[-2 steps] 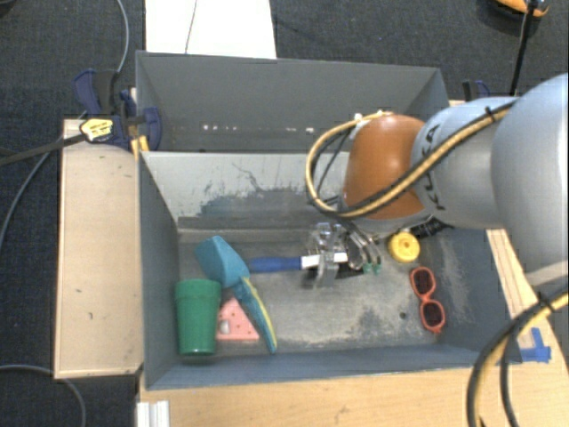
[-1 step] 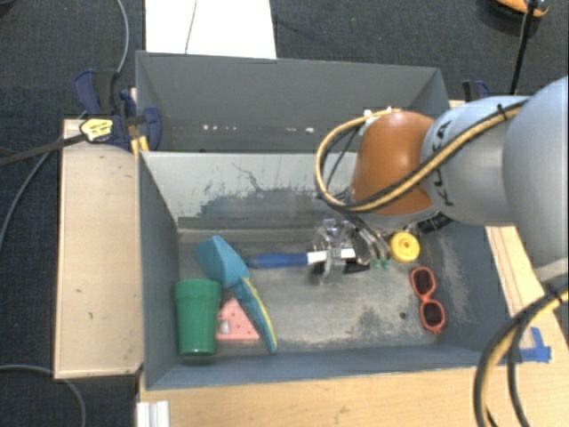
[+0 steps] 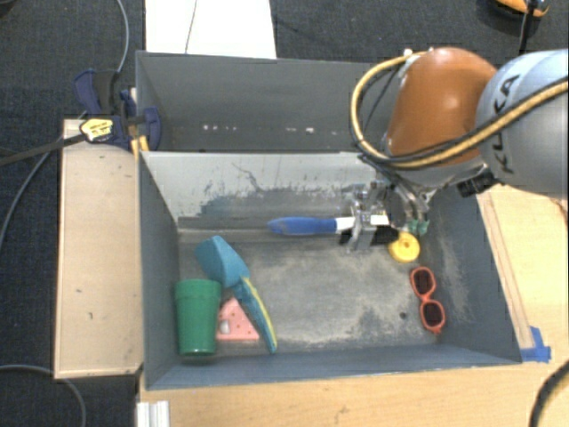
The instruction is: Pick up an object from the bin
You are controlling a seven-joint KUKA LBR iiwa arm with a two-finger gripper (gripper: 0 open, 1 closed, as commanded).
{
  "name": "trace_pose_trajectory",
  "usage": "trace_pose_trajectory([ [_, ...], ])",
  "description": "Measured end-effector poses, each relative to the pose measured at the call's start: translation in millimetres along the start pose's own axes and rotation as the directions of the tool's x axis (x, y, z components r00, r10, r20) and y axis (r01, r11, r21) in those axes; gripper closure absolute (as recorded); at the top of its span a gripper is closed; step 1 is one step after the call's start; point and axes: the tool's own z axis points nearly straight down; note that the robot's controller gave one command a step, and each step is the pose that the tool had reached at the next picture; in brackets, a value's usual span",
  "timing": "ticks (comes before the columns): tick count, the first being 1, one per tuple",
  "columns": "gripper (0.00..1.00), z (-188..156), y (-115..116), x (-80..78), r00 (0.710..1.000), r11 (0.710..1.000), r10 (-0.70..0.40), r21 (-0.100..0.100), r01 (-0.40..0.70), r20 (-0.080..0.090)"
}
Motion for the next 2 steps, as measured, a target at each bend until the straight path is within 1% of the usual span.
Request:
trace_pose_trajectory([
  [1, 1.0, 0.1, 0.0, 0.1, 1.0, 1.0, 0.0, 0.0, 0.0, 0.0],
  [2, 1.0, -48.0, -4.3, 4.0, 1.0, 1.0, -0.017, 0.0, 0.017, -0.006],
])
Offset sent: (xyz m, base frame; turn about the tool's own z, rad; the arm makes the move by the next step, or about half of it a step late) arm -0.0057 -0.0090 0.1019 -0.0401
